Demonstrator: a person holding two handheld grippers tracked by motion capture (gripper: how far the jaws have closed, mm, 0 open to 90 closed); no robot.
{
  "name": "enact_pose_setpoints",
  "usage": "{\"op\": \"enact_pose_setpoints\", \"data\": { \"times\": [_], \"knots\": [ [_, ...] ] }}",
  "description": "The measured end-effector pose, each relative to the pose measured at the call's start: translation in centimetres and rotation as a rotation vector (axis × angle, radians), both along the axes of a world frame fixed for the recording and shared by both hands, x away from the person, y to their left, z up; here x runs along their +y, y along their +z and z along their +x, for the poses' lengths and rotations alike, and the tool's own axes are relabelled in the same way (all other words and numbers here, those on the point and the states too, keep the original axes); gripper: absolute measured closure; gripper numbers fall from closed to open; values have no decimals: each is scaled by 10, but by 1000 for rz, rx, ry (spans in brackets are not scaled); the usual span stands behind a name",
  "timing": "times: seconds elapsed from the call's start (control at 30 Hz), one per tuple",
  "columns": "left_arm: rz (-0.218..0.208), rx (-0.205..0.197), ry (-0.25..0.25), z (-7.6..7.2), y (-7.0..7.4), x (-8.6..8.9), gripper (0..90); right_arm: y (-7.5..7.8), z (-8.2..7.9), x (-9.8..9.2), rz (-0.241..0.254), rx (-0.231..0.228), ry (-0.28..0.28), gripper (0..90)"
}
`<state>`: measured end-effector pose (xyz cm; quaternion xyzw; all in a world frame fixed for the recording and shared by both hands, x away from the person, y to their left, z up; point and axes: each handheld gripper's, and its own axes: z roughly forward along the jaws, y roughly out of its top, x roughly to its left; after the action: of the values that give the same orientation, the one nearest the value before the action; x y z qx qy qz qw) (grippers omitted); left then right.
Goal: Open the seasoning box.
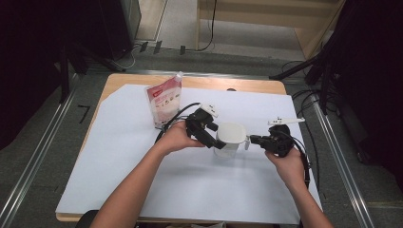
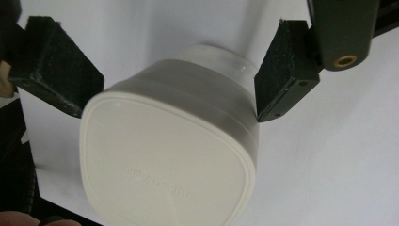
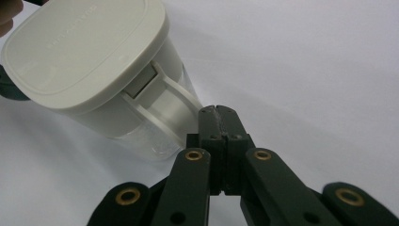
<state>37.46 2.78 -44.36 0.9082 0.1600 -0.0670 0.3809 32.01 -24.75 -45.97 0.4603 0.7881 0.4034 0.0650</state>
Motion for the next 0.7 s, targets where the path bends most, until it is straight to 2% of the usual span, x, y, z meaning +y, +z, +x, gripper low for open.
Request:
{"op": "enact_pose_setpoints", "data": {
  "times": [0.17,0.4,0.5,0.57,0.7],
  "knots": [
    [-7,-25,-13,1,-4,-5,146,-1,-1,1,-1,-8,-8,900],
    [-9,-10,-12,2,-6,-7,130,-1,-3,2,0,-13,-19,900],
    [16,-5,-9,2,-3,-9,131,-1,-4,2,3,-19,-22,900],
    [28,-26,-14,2,0,-10,134,-2,-4,2,2,-22,-26,900],
    [40,-36,-13,1,2,-11,141,-1,-5,2,2,-21,-31,900]
  ]
}}
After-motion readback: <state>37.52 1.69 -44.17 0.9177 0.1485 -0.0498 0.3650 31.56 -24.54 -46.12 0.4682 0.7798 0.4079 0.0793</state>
